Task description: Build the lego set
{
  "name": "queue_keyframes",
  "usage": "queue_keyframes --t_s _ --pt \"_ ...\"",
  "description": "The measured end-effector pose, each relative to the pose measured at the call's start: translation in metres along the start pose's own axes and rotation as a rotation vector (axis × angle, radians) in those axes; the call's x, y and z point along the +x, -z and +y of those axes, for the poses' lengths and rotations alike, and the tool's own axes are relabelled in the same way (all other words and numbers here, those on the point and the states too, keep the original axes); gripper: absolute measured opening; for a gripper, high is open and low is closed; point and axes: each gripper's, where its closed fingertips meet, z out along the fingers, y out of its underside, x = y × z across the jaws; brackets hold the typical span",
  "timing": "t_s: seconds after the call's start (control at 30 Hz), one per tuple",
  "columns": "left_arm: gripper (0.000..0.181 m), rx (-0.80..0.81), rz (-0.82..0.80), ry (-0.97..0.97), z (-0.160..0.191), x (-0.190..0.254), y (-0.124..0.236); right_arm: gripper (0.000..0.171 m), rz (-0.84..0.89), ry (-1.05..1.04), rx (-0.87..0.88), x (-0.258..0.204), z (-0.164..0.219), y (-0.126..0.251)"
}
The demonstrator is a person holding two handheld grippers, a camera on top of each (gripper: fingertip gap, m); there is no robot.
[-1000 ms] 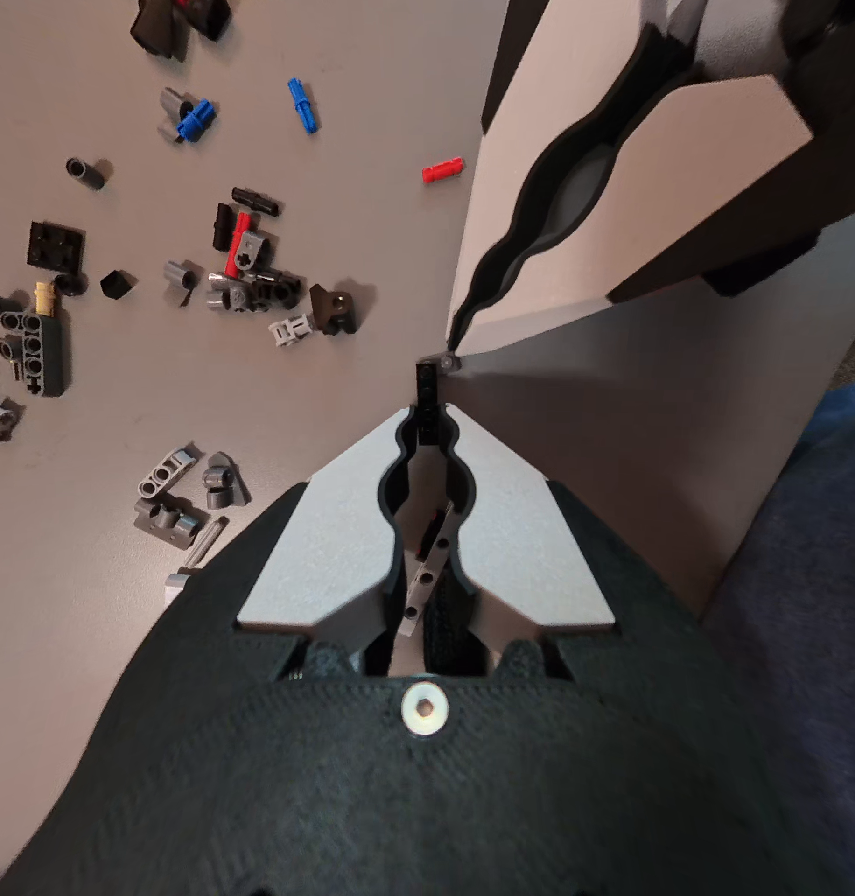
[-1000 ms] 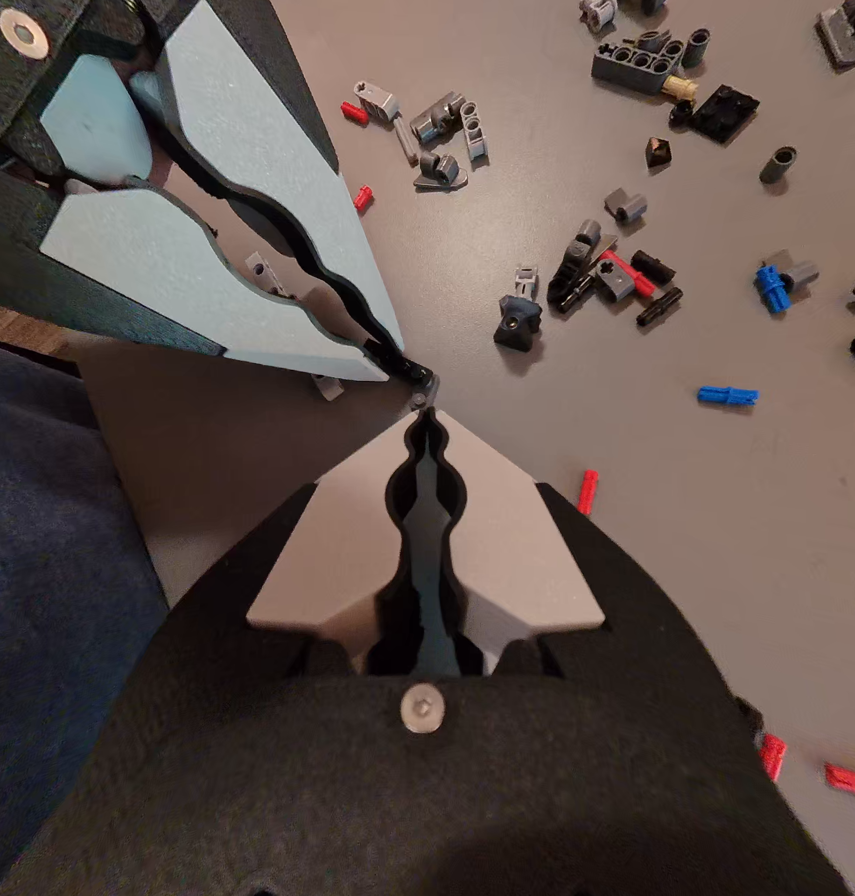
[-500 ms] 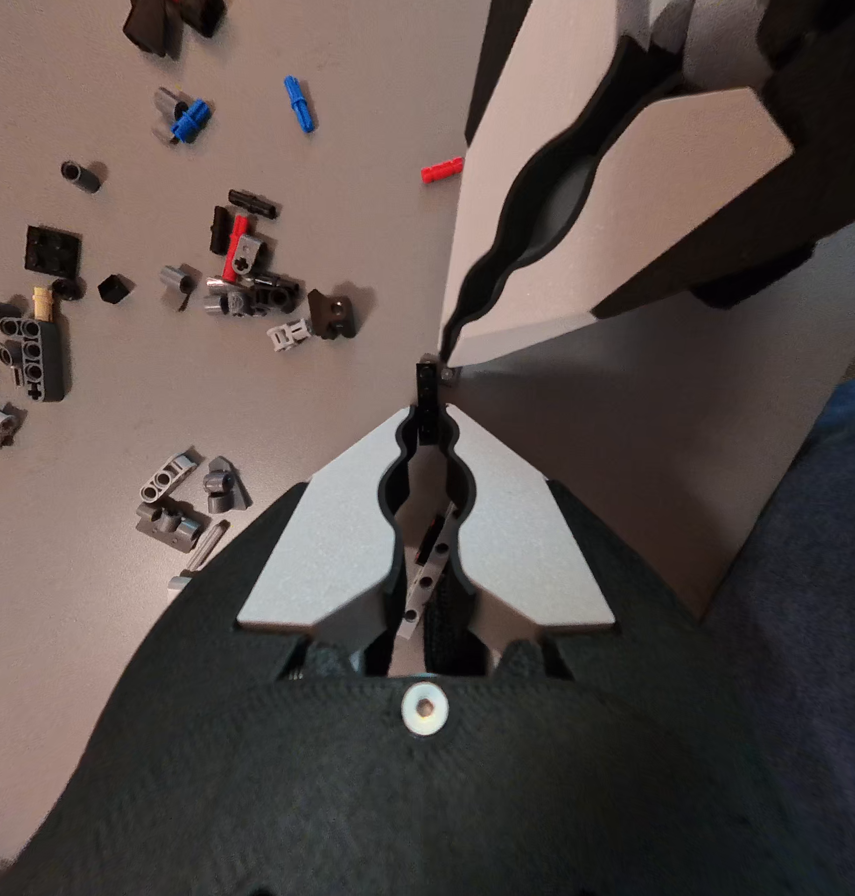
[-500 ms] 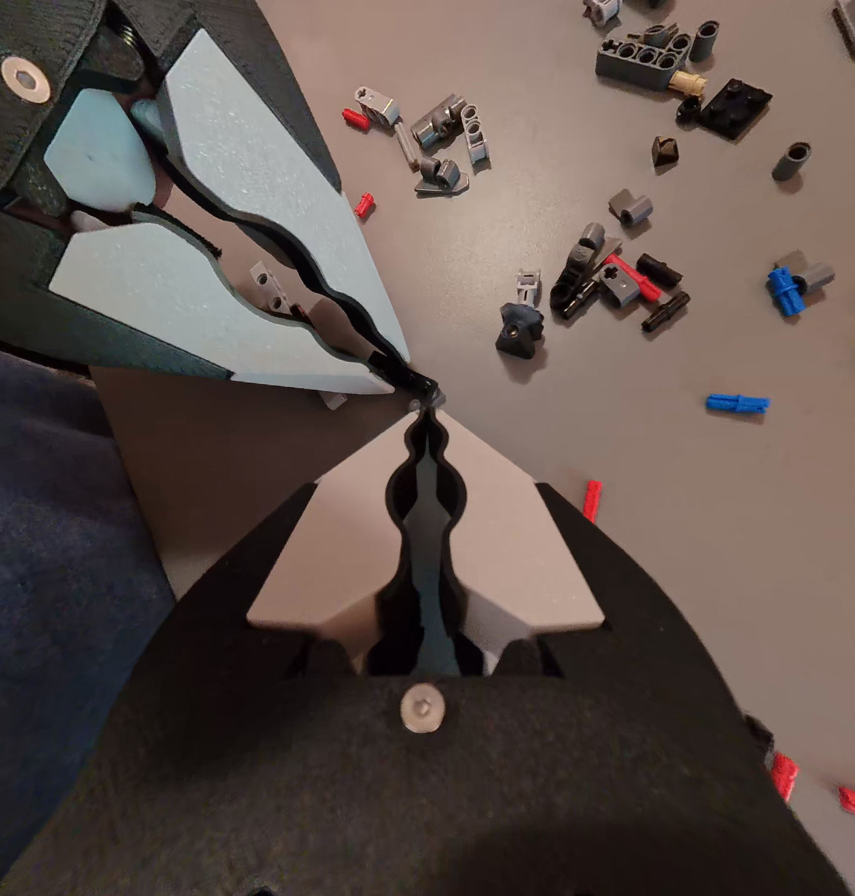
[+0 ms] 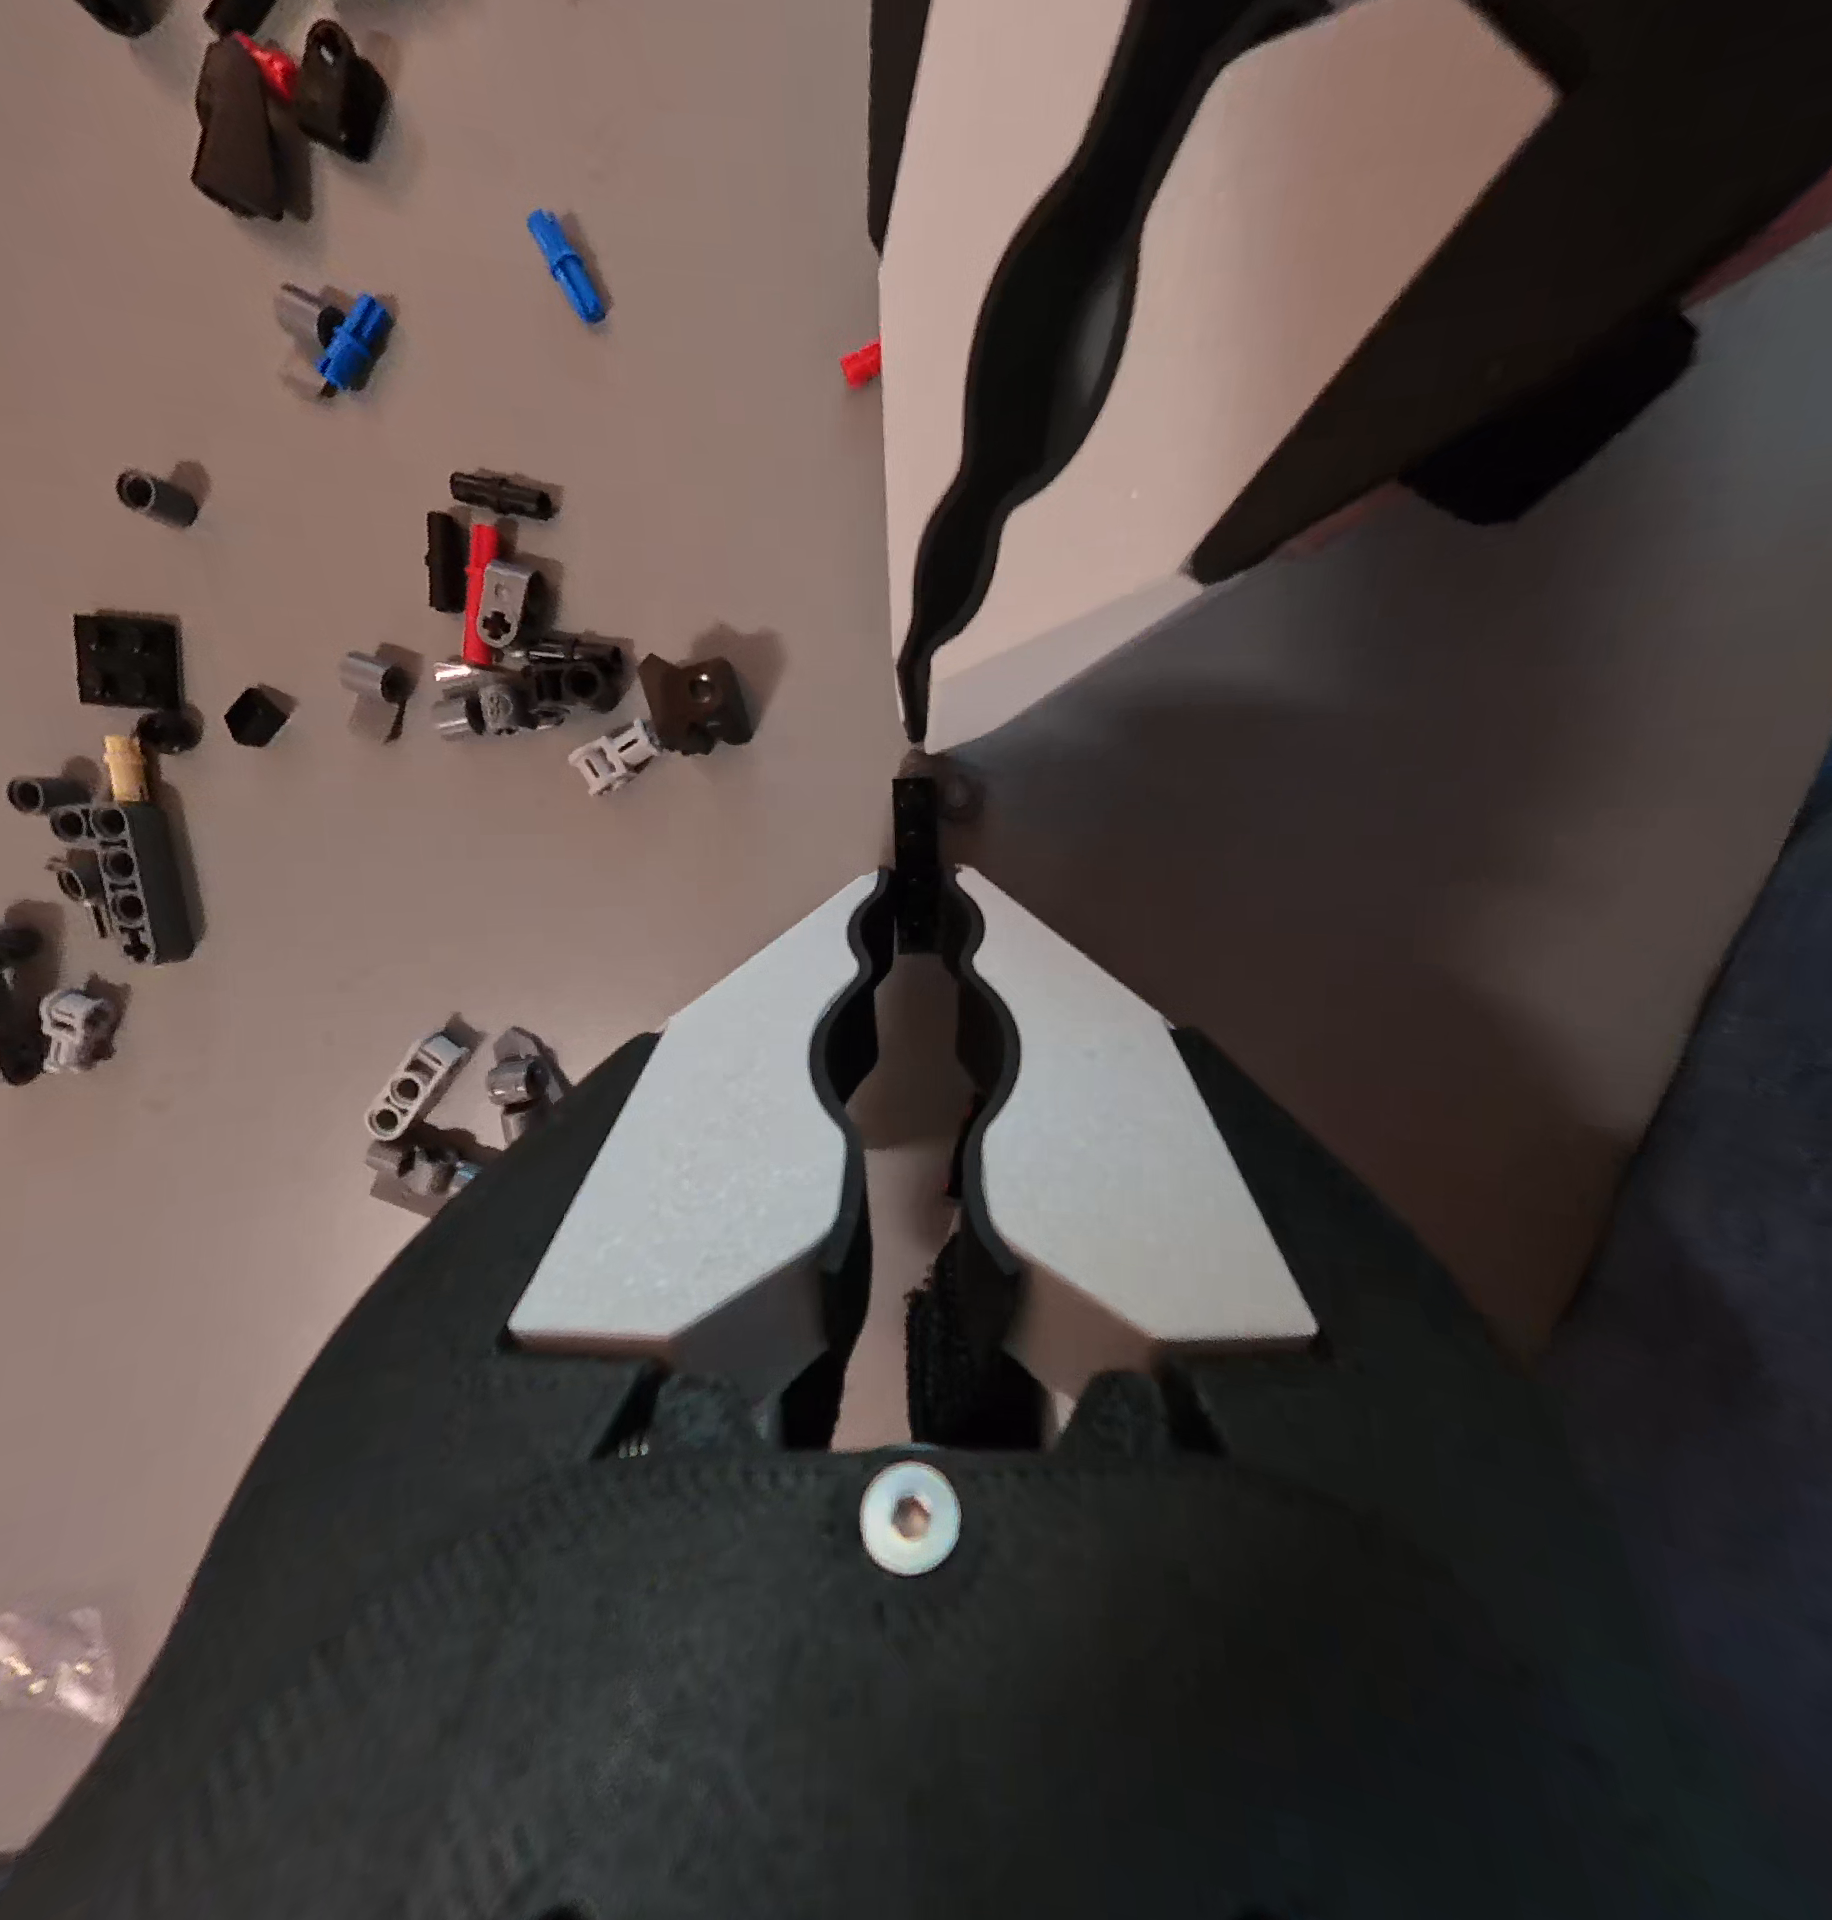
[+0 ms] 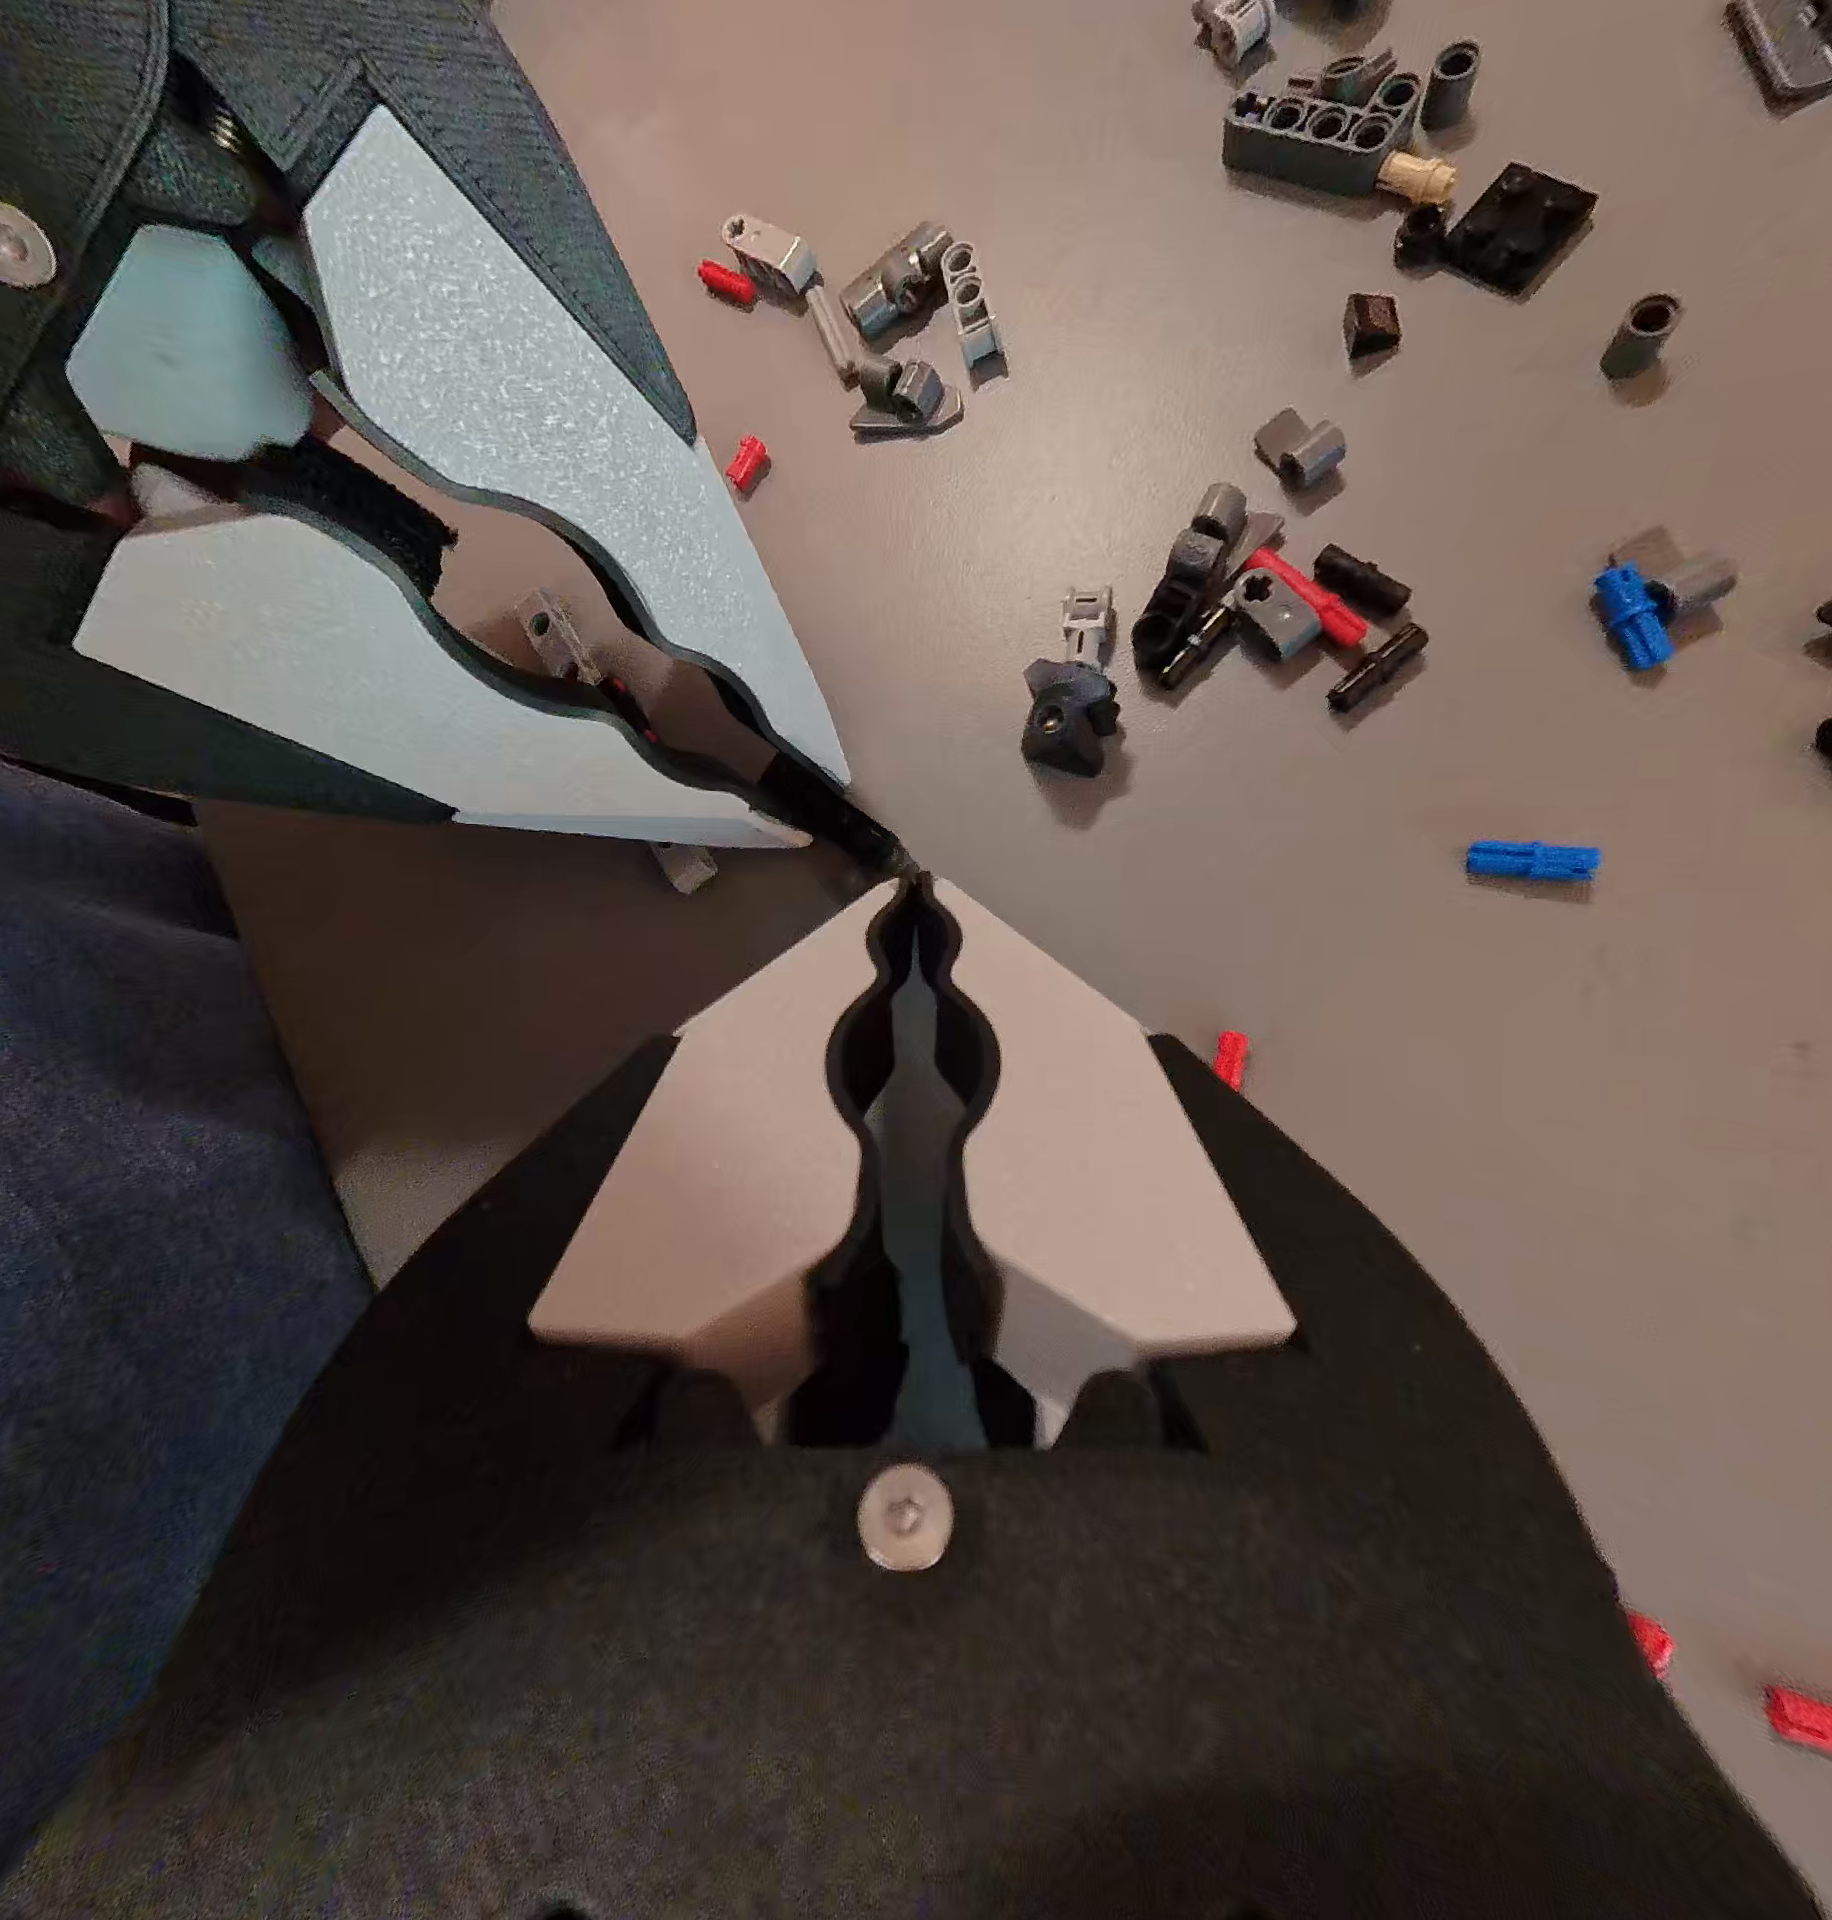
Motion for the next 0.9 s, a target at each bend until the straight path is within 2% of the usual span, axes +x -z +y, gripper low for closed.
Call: queue_keyframes --t_s 0.6,0.9 --pt "0.007 -0.032 0.037 -0.158 -0.0061 -0.0009 -0.0035 0.0 -0.06 -0.063 0.016 -0.0012 0.0026 0.0024" --pt "0.007 -0.051 0.048 -0.211 -0.0075 -0.0024 -0.0042 0.006 -0.073 -0.139 0.047 0.001 -0.0009 0.0053"
